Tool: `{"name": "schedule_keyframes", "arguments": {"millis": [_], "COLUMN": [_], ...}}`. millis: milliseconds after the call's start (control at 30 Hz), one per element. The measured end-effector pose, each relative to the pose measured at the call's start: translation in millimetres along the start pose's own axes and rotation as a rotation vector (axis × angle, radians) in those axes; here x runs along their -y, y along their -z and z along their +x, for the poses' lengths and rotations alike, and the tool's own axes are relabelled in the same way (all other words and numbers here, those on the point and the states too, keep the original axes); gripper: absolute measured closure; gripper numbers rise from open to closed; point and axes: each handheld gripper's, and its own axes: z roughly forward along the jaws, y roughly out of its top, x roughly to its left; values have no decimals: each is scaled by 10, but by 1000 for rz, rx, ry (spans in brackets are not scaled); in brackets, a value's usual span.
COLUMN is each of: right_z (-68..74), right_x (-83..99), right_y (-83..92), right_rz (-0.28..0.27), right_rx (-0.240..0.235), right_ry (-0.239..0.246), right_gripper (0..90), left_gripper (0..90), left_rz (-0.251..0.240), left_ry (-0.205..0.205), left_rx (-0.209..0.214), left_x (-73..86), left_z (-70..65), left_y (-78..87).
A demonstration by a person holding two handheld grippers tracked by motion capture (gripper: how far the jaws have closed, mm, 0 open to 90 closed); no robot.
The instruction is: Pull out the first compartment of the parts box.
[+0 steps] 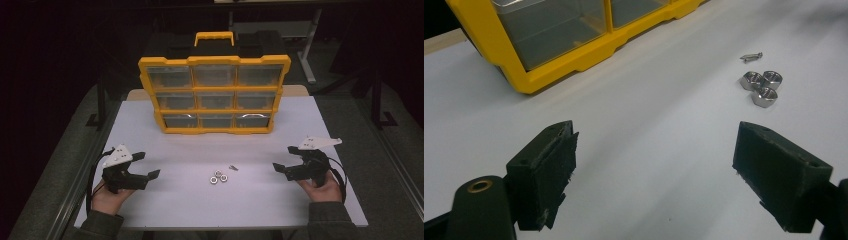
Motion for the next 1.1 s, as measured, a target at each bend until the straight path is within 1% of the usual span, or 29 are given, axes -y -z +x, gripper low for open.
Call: {"name": "schedule_keyframes", "arguments": {"millis": [67,300,333,467,600,633,700,733,800,833,867,900,933,967,1000,1033,1067,1100], "right_z": [2,8,22,42,47,39,38,40,49,58,58,66,74,74,71,70,72,72], "right_x": [-4,-4,-9,-26,-28,-22,-21,-22,-27,-27,-27,-27,-27,-27,-27,-27,-27,-27], "right_y": [-5,-12,-16,-17,-16,-20,-32,-36,-43,-43,-43,-41,-32,-32,-23,-20,-18,-17], "right_rz": [1,4,9,6,3,4,10,10,13,11,11,9,11,11,6,4,3,5], "right_rx": [-6,-13,-15,-11,-11,-10,-10,-12,-12,-12,-12,-14,-12,-12,-10,-11,-11,-11], "right_ry": [5,7,0,18,14,22,22,19,27,28,28,30,30,30,29,27,26,27], "right_gripper": [155,155,155,155,155,155,155,155,155,155,155,155,155,155,155,155,155,155], "left_gripper": [171,175,212,211,211,211,221,242,253,264,264,272,281,281,280,276,276,276], "left_rz": [9,12,9,4,2,8,5,6,1,-9,-9,-20,-25,-25,-24,-24,-24,-24], "left_ry": [-5,-8,-9,-10,-2,-13,-12,-13,-11,-2,-9,-1,-4,-4,-5,-5,0,0], "left_rx": [2,5,10,15,20,16,17,37,41,49,60,72,95,95,112,112,128,128], "left_x": [10,17,20,23,21,21,24,18,13,7,-7,-17,-45,-45,-71,-71,-104,-104], "left_z": [3,9,10,11,18,20,17,18,14,6,8,0,1,1,8,8,27,27], "left_y": [-5,1,5,12,7,8,10,22,31,37,47,47,45,45,36,36,28,28]}}
